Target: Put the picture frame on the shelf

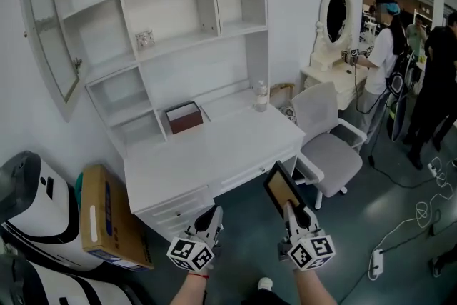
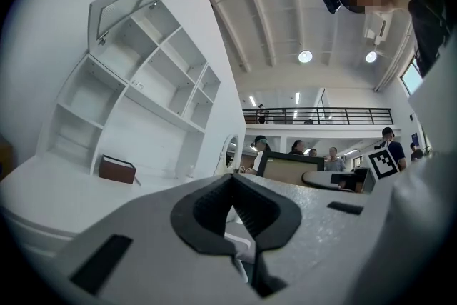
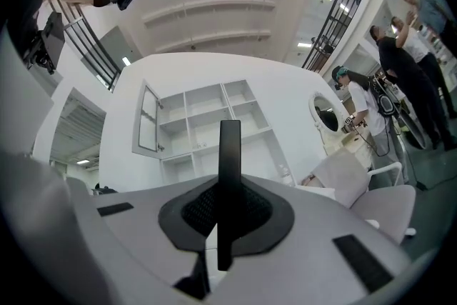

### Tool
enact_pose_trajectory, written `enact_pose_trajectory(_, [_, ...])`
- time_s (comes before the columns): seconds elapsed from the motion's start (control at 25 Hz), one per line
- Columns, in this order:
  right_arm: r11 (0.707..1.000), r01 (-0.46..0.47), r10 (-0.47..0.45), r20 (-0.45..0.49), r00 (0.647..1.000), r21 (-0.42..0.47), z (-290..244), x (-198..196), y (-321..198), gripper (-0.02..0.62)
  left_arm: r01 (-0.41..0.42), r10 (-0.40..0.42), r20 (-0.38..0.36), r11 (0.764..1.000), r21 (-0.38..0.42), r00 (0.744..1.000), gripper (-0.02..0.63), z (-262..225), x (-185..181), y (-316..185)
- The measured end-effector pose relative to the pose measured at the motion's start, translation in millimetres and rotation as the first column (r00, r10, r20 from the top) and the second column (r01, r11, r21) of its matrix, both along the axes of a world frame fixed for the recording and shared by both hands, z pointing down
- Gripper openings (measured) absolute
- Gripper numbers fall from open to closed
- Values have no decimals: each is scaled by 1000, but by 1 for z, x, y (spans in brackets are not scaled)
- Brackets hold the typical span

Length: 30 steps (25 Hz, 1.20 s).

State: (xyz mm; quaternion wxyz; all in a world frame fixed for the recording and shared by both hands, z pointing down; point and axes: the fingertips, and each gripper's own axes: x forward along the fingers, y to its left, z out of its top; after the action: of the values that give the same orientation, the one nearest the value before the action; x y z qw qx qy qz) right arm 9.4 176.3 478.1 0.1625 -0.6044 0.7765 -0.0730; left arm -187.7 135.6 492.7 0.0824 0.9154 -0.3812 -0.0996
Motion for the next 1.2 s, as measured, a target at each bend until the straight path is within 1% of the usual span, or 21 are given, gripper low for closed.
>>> enact_pose_trajectory(0.24, [999, 34, -34, -7, 999, 2, -4, 29, -47, 14, 26, -26, 0, 1000, 5, 1000, 3, -4, 31, -41])
enact_pose_trajectory(0.52, [998, 67, -67, -18, 998, -4, 3, 59, -88, 14, 49, -49, -1, 999, 5, 999, 5, 1, 64, -77])
enact_pose_trajectory(0.68, [997, 73, -73, -11, 997, -15, 9, 72, -103, 14, 33, -33, 6, 999, -6, 999, 3, 9, 83, -90])
enact_pose_trajectory(0.88, [997, 69, -69, 6, 998, -30, 18, 84, -121, 14, 33, -33, 8, 999, -19, 999, 3, 17, 94, -110])
enact_pose_trajectory(1.04, [997, 63, -63, 12, 998, -34, 20, 91, -144, 14, 32, -32, 6, 999, -22, 999, 5, 18, 101, -137])
enact_pose_trajectory(1.2, [999, 50, -49, 8, 999, -21, 19, 102, -180, 14, 12, -12, -2, 1000, -10, 1000, 3, 18, 117, -173])
